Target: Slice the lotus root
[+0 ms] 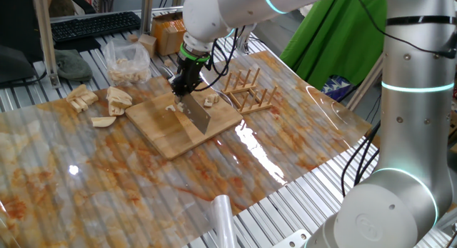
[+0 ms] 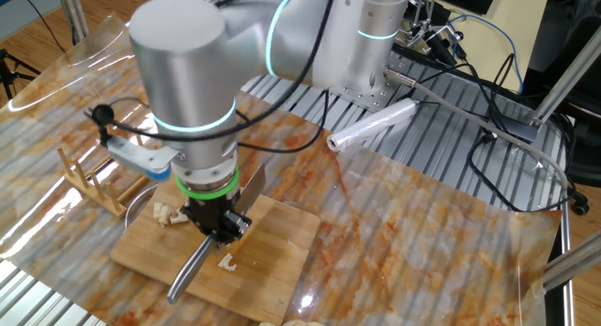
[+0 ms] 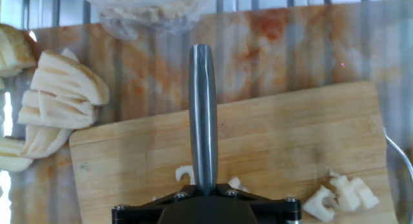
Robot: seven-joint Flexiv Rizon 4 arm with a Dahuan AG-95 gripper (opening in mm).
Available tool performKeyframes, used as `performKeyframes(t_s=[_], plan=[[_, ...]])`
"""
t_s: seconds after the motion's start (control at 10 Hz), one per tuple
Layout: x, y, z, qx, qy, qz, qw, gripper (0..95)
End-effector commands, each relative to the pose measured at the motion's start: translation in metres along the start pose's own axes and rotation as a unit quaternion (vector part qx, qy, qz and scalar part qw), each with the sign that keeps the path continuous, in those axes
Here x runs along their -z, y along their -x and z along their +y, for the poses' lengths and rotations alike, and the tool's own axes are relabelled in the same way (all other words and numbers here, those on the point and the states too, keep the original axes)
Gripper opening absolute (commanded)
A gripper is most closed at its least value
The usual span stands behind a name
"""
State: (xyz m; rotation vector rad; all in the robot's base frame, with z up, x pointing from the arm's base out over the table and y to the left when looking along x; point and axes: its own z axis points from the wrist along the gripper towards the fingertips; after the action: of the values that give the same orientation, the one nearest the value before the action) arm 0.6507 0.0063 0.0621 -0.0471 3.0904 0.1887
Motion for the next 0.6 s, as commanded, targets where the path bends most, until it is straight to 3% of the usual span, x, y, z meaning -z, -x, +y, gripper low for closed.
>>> performKeyframes(t_s=[0.1, 0.3, 0.6], plan=[[0.006, 0.003, -0.003, 0.016, -0.003, 0.006, 0.9999, 0.0], [0.011, 0.006, -0.006, 0.04, -0.022, 0.007, 0.9989, 0.0], [0.016, 0.013, -0.012, 0.054, -0.024, 0.008, 0.9982, 0.0]])
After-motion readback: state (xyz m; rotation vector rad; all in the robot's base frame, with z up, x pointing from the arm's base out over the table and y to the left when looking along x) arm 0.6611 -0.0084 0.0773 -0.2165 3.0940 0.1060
